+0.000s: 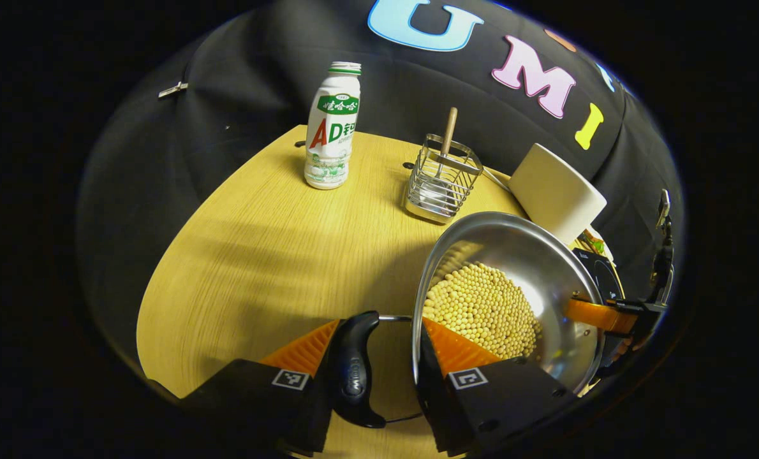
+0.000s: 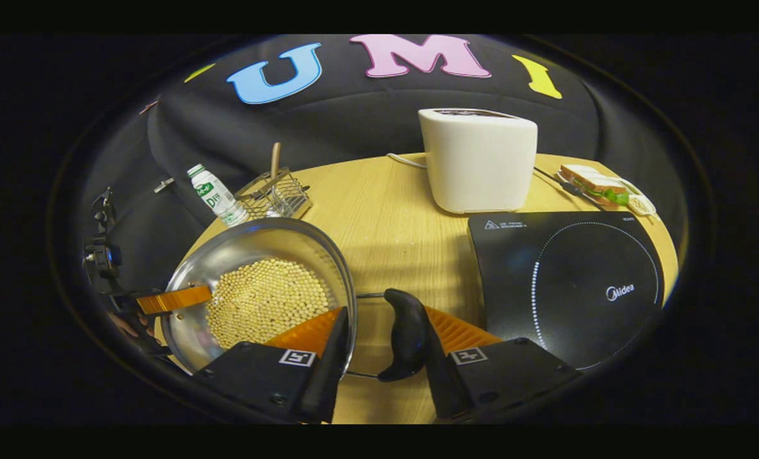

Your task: First push the handle of the pot to place it horizontally, then grasp the pot with both hands and set it on the induction cooktop.

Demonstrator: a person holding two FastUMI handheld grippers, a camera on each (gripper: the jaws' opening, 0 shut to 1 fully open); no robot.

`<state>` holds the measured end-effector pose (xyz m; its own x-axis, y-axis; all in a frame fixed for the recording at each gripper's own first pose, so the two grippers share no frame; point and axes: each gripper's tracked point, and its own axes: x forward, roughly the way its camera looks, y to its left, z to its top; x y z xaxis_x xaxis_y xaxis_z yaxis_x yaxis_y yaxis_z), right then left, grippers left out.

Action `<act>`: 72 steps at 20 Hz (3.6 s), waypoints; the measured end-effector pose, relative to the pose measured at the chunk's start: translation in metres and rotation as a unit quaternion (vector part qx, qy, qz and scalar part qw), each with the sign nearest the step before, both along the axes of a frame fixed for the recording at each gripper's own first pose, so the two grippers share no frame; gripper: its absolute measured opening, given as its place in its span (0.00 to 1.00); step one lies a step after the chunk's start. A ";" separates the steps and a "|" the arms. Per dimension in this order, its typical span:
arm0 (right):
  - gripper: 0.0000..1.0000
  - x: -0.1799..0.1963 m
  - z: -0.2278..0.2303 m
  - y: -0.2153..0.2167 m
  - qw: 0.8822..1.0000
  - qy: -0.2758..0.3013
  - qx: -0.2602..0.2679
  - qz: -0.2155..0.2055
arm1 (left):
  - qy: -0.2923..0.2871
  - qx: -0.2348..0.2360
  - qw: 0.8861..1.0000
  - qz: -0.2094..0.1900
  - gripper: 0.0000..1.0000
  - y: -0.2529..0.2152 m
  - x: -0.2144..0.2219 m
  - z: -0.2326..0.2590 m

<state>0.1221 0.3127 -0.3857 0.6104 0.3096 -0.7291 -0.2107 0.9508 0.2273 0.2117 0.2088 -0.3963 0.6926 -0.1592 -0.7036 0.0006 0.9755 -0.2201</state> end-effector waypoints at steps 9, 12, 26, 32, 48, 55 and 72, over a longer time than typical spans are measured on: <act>0.58 -0.007 0.002 0.002 1.000 0.001 -0.007 0.015 | 0.003 -0.001 1.000 0.015 0.61 0.003 -0.007 0.003; 0.58 -0.008 0.010 0.002 1.000 -0.004 -0.003 0.021 | 0.010 0.003 1.000 0.019 0.59 0.004 -0.016 0.007; 0.58 0.005 0.097 -0.087 0.999 -0.028 0.006 0.016 | -0.002 -0.001 1.000 0.016 0.59 -0.085 -0.031 0.090; 0.58 0.021 0.112 -0.153 1.000 -0.028 0.010 -0.004 | -0.010 0.010 1.000 -0.001 0.59 -0.154 -0.015 0.113; 0.58 0.059 0.111 -0.297 0.998 -0.044 0.014 -0.033 | -0.016 0.004 0.999 -0.028 0.59 -0.303 0.012 0.116; 0.58 0.061 0.091 -0.339 0.999 -0.033 0.003 -0.041 | -0.009 -0.004 0.999 -0.037 0.59 -0.345 0.016 0.092; 0.58 0.065 0.045 -0.364 1.000 -0.004 0.000 -0.028 | -0.008 0.002 0.999 -0.036 0.60 -0.368 0.016 0.053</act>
